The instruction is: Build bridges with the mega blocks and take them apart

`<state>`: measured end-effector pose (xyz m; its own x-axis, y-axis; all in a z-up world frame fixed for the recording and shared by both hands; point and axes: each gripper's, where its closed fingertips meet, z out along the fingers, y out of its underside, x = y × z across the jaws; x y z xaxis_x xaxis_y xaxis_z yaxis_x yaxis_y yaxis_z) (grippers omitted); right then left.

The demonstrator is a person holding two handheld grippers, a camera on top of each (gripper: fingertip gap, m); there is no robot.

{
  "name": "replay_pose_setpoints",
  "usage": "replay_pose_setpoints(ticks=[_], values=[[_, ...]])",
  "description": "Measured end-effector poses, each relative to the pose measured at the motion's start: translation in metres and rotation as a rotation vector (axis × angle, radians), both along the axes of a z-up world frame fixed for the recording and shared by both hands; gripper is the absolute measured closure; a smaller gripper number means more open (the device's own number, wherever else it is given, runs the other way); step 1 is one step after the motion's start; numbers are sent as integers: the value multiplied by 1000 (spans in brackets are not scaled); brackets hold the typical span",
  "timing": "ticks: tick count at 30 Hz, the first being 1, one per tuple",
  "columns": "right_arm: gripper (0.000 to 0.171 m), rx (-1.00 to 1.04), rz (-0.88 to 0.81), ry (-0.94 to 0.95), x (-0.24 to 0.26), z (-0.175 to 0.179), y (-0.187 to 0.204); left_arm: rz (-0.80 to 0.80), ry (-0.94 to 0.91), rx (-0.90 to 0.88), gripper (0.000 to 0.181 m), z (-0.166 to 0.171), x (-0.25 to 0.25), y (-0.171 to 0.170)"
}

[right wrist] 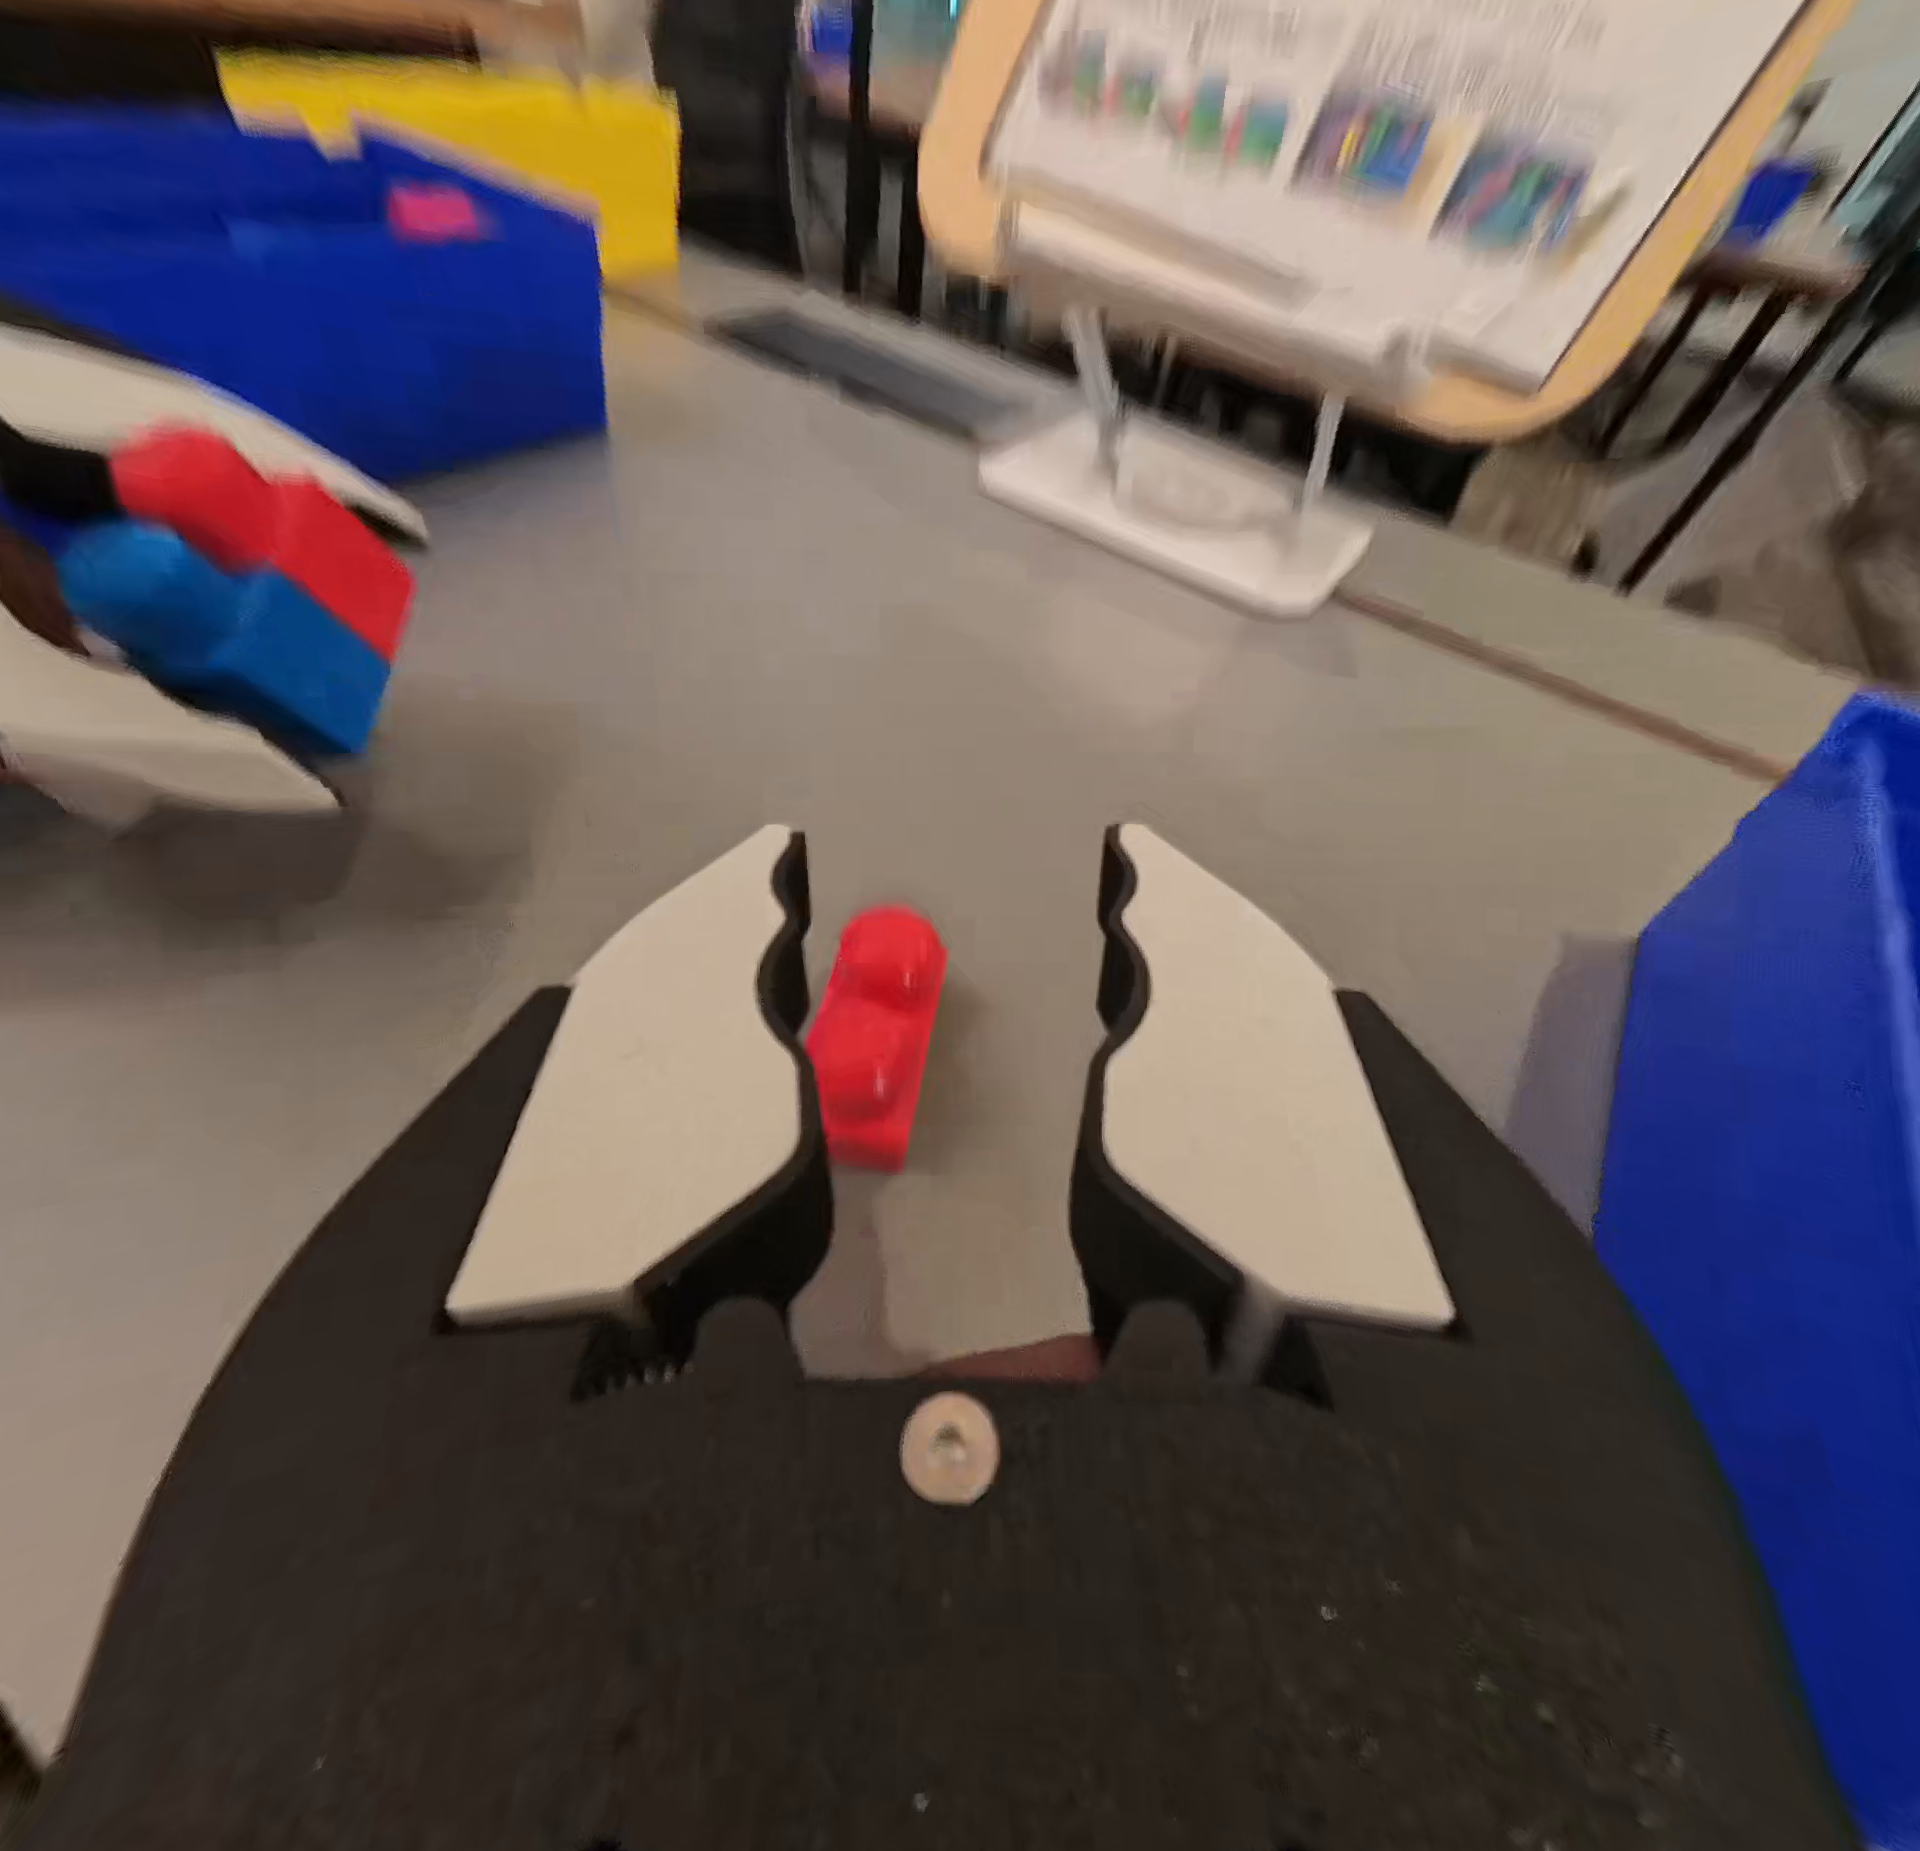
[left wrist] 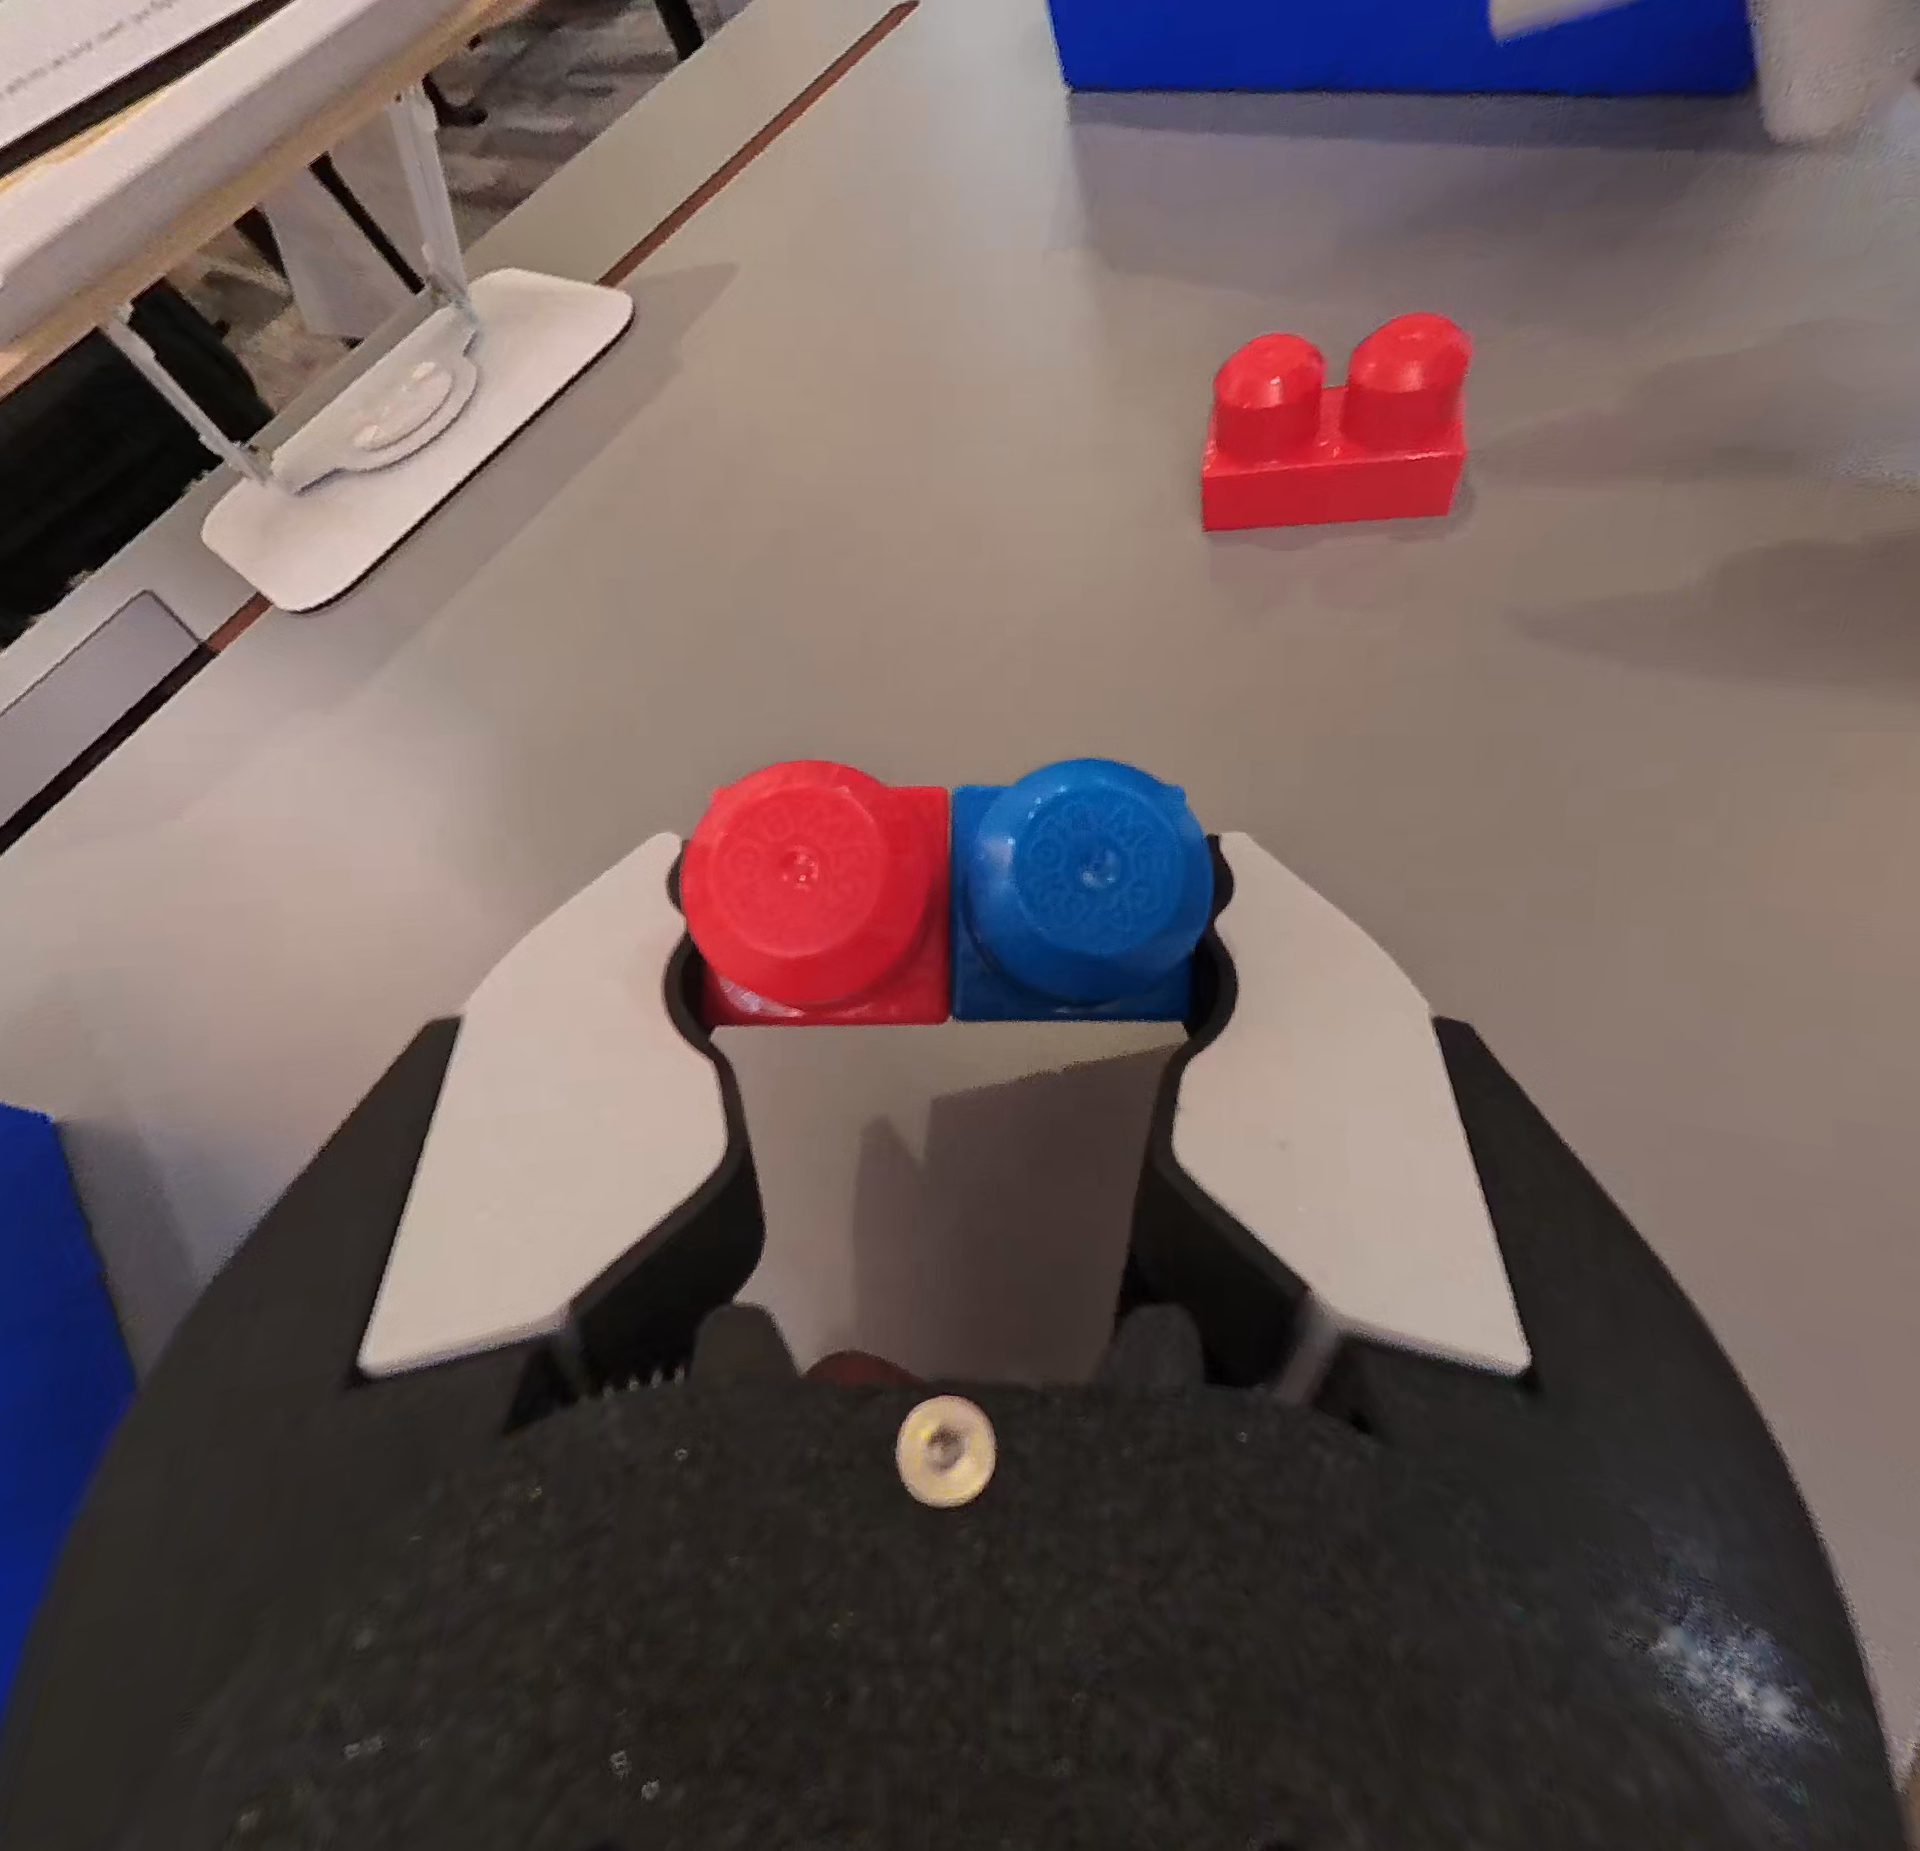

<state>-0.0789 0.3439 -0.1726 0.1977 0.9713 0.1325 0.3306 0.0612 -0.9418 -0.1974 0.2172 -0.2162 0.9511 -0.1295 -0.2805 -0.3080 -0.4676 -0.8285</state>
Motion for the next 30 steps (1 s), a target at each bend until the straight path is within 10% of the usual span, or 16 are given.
replay_pose_setpoints(ticks=[9, 30], values=[[112, -83, -34, -464, 2, -88, -10, 35, -71, -58, 92, -7, -3, 14], [136, 6, -22, -343, -7, -55, -6, 15, -160, -41, 92, -11, 11, 21]])
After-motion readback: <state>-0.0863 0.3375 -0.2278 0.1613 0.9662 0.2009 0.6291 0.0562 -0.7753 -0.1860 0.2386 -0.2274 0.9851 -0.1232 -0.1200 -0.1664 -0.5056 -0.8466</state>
